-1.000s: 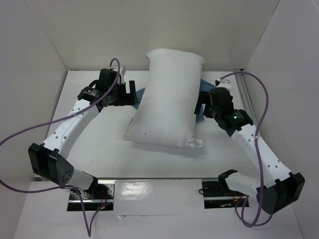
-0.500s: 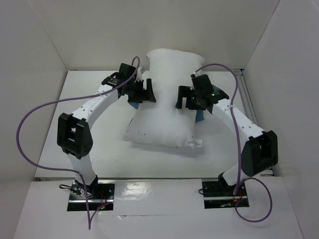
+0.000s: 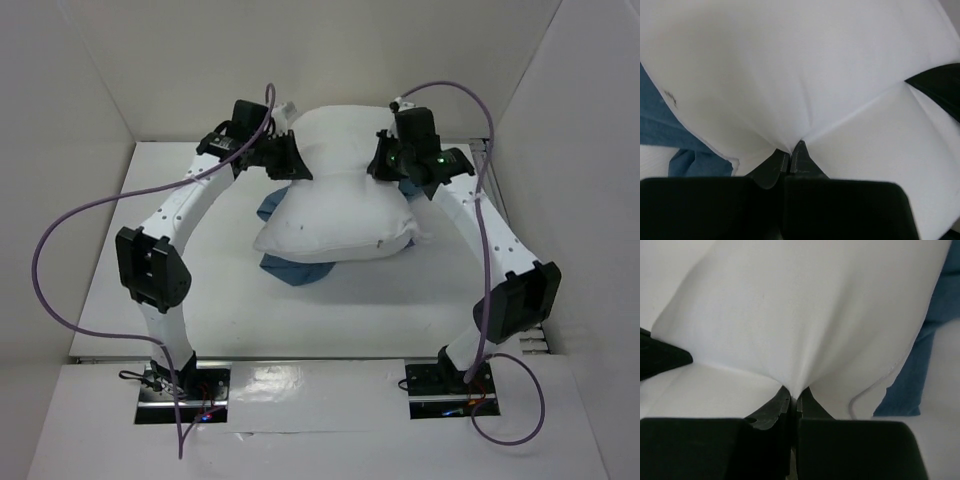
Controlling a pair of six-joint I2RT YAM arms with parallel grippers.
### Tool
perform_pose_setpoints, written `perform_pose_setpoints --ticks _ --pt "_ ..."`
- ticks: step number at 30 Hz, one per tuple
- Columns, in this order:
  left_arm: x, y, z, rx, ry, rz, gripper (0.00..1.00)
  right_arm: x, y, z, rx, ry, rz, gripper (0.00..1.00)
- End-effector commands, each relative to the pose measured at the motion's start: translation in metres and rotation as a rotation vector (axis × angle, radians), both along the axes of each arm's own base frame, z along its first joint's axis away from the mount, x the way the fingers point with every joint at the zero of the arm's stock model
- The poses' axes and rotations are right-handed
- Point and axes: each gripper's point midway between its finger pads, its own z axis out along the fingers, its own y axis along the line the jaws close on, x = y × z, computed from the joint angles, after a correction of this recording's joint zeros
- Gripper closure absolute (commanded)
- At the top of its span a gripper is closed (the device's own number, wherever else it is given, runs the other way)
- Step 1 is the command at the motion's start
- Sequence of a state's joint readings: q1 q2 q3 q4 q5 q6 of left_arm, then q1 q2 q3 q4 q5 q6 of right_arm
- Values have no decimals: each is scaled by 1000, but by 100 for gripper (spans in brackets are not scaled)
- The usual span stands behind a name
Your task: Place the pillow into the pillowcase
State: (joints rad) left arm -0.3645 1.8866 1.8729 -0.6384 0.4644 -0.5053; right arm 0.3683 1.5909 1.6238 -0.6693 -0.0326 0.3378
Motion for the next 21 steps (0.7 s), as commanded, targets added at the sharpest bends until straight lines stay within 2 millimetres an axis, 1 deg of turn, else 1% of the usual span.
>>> perform_pose_setpoints --ticks 1,2,3,4,5,6,7,8,9,10,11,12,13,14,15,16,17,18,19,20,21 --pt "-34 -26 118 -189 -214 -115 100 -11 -25 143 70 -371 -86 100" --pt "-39 -30 129 -203 -246 -127 100 -18 -32 154 70 -394 -106 100" --pt "-47 -40 138 -219 -267 -140 100 -24 -39 164 61 -422 -122 100" --pt "-51 -46 151 -246 -304 -153 100 -37 -53 180 51 -464 -162 100" --pt "-57 -51 158 -258 -326 -170 100 -45 -59 185 47 -474 -182 100" --pt "-67 -64 161 -275 -321 -196 100 -50 -66 184 26 -478 -198 100" --pt "-71 -70 164 -290 -323 -207 100 -62 -75 186 20 -486 -221 100" --pt "-75 -78 164 -299 -335 -225 100 -67 -87 180 -18 -471 -259 100" --pt "-81 -85 167 -314 -332 -239 100 -72 -93 174 -37 -459 -281 100" --pt "-93 -98 163 -320 -325 -276 100 -81 -102 174 -48 -461 -307 100" --pt "-96 -109 152 -320 -293 -289 100 -83 -111 155 -91 -424 -343 100" --pt "-97 -121 145 -327 -274 -305 100 -88 -119 143 -123 -398 -367 100" --pt "-110 -138 135 -317 -252 -335 100 -91 -125 133 -149 -379 -388 100" --pt "-113 -148 126 -308 -247 -340 100 -96 -137 112 -210 -347 -429 100" --pt "-117 -157 119 -293 -241 -338 100 -99 -144 96 -247 -314 -448 100" --pt "-123 -175 98 -254 -231 -338 100 -104 -151 84 -278 -298 -474 100" --pt "-125 -184 87 -235 -226 -331 100 -106 -165 49 -363 -228 -513 100" --pt "-125 -191 77 -213 -221 -320 100 -107 -172 32 -390 -190 -527 100" --pt "-130 -201 59 -174 -214 -316 100 -109 -181 19 -412 -156 -548 100" --pt "-130 -209 31 -136 -176 -322 100 -106 -191 -7 -448 -83 -561 97" --pt "-134 -214 14 -105 -150 -338 90 -104 -209 -19 -427 -19 -596 82"
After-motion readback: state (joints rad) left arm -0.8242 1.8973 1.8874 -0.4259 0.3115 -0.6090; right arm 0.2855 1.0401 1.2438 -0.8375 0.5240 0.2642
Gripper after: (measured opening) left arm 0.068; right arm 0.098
